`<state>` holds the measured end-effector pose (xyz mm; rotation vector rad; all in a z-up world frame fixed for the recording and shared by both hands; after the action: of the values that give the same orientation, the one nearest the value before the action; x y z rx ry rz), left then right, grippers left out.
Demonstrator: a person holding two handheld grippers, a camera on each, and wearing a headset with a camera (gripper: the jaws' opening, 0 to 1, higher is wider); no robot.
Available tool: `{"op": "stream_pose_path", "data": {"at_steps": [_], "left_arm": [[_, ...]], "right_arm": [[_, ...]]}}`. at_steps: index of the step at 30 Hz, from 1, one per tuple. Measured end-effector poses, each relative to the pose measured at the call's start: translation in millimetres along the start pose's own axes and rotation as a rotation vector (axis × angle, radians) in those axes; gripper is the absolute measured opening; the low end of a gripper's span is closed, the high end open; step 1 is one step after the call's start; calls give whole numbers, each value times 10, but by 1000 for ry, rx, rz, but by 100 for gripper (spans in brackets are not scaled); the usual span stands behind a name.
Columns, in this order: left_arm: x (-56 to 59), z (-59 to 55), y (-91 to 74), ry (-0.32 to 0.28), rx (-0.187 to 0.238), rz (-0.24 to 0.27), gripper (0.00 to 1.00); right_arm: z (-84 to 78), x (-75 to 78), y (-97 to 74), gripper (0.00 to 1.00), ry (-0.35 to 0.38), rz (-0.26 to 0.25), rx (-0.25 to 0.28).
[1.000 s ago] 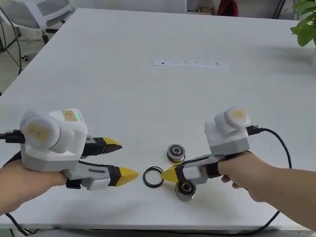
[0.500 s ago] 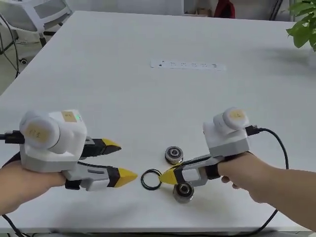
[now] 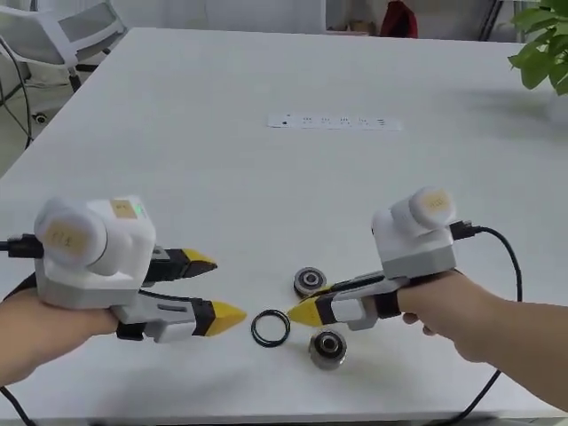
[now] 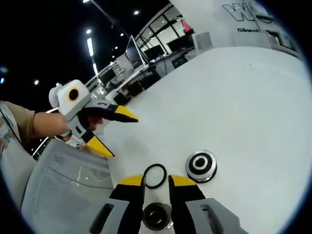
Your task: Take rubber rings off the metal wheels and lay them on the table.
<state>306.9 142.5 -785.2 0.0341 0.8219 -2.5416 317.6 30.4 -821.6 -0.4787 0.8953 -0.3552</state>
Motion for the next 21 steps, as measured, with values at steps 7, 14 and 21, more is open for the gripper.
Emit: {"op": "stream_pose_path", "data": {"at_steps": [7,14,21], "left_arm": [[-42,41,11,4,2,6,47],[-77,87,52,8,3,9,47],[-100,137,112,17,0,5,47]], "right_arm": [[104,31,-119,21,-14,-4,59],[196,98,-254,27,-40,-18,123],[275,188,-365,33,-94,-45,186]]}}
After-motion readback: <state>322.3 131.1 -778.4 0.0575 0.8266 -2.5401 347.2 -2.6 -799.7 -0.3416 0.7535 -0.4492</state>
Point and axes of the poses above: the centre of the closed fingertips' face, and the gripper's own axes: y roughly forward along the fingers, x roughly to its right, z roughly out of its top, the point moved 3 cm from there along -y, roughly backward along the fingers, and after that the axes turned 14 degrees about y, right-handed, at the moved point
